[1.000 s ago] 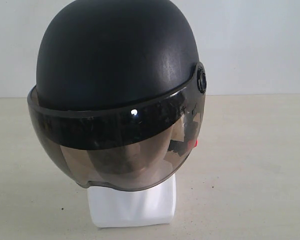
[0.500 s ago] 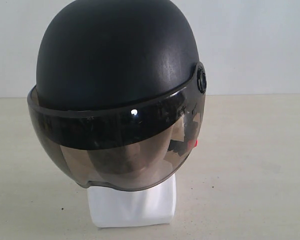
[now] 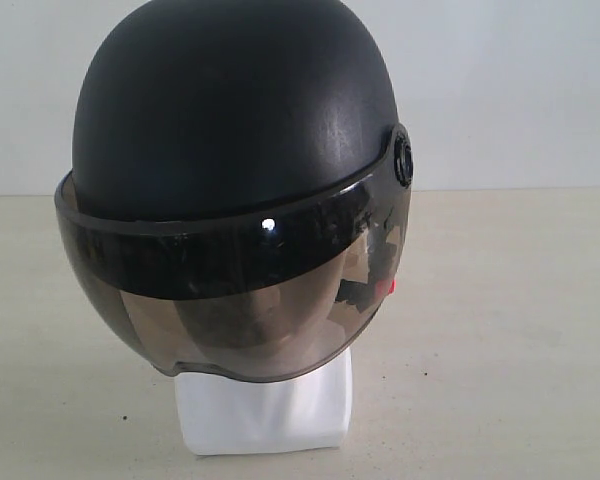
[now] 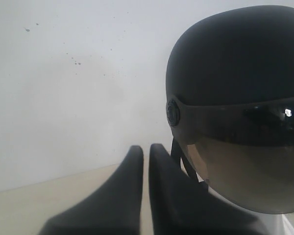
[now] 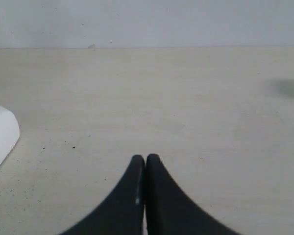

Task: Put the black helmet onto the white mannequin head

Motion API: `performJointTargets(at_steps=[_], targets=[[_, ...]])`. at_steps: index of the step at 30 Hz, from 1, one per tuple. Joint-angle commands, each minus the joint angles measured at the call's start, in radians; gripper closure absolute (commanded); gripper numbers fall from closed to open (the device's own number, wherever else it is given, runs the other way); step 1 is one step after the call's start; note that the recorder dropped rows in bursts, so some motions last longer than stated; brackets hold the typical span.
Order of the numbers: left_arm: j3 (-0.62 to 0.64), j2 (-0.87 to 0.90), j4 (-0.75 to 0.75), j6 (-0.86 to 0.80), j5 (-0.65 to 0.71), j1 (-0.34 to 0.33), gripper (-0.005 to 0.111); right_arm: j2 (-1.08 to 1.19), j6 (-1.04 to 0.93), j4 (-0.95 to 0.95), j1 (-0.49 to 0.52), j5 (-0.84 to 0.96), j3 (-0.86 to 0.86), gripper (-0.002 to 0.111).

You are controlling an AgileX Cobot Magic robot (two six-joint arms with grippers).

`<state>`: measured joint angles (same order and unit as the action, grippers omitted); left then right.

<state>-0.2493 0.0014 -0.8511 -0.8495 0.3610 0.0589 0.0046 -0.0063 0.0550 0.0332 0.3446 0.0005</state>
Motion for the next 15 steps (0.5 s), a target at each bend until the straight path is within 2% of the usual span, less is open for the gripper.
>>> performJointTargets(at_steps=[1,15], targets=[[0.003,-0.001,-0.003,0.006,0.001,-0.004,0.102,-0.005,-0.002,-0.007,0.005,-0.003,0.000,0.108],[0.003,-0.001,-0.001,-0.001,0.001,-0.004,0.102,-0.005,-0.001,-0.007,0.005,-0.003,0.000,0.108]])
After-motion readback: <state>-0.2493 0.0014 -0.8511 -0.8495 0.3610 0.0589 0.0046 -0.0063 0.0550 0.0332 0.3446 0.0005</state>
